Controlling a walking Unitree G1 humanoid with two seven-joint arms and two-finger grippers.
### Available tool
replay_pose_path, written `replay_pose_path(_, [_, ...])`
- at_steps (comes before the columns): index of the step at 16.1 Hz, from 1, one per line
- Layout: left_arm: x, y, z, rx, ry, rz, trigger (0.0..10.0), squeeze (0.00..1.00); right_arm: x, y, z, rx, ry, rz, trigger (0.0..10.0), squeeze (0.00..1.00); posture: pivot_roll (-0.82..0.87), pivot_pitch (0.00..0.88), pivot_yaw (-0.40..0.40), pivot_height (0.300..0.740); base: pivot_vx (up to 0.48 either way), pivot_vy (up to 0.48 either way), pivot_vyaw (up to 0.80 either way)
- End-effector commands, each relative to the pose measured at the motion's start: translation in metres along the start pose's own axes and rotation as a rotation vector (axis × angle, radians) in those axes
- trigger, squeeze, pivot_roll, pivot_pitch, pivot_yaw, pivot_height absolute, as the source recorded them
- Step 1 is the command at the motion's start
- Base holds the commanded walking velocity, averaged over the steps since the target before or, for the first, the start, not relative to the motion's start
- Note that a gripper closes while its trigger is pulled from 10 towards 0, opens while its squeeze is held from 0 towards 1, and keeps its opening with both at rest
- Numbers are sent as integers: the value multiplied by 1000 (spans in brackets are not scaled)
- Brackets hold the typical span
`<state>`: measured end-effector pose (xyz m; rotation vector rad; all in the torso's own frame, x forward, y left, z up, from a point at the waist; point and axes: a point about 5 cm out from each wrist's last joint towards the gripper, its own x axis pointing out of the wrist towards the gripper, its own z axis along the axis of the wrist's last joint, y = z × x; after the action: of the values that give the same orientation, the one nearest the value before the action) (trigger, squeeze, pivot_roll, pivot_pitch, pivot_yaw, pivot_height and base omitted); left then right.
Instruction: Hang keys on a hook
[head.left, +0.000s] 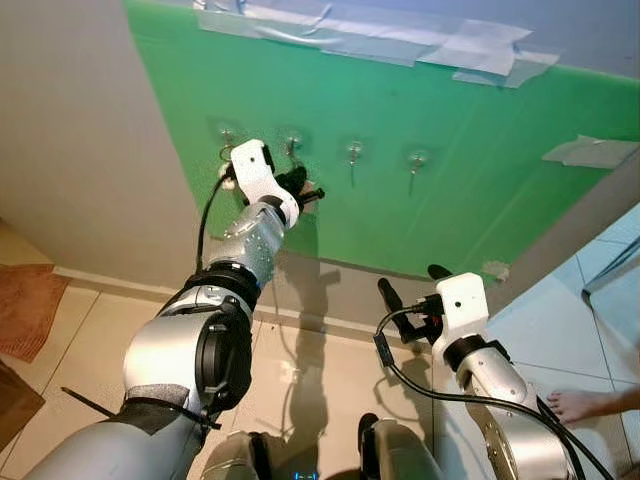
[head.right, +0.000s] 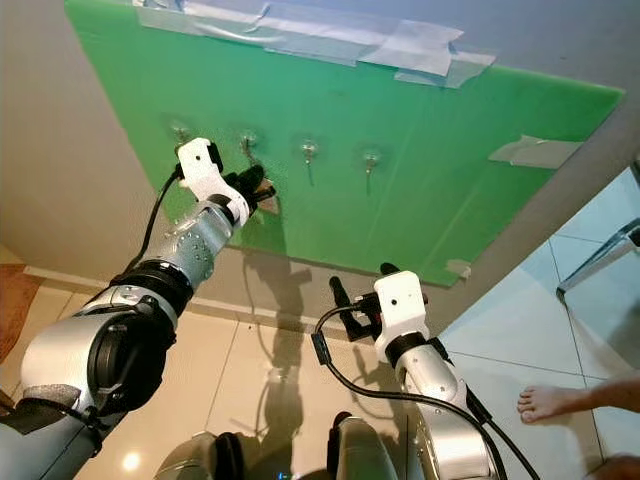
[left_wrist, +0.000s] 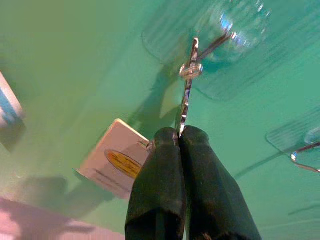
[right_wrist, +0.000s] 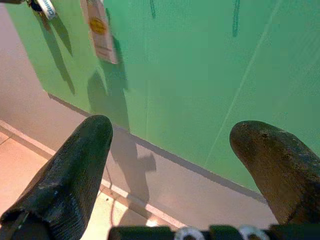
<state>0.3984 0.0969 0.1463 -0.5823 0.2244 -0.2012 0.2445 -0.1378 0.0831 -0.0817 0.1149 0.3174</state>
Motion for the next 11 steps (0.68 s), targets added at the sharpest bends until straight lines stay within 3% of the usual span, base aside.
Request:
replay_pose_path(1, [-1, 6, -5, -66, 37, 40, 0, 0, 0, -1, -3, 1, 16, 2, 10000, 0, -238, 143, 4, 710, 0, 0, 0])
replay_pose_path(6, [-1, 4, -10, -193, 80, 25, 0, 0, 2, 0, -3, 0, 18, 6, 10000, 0, -237, 136, 5, 710, 0, 0, 0])
replay_pose_path(11, [-1, 2, -13, -193, 93, 14, 0, 0, 1, 1, -4, 0, 18, 7, 10000, 0, -238, 131, 7, 710, 0, 0, 0])
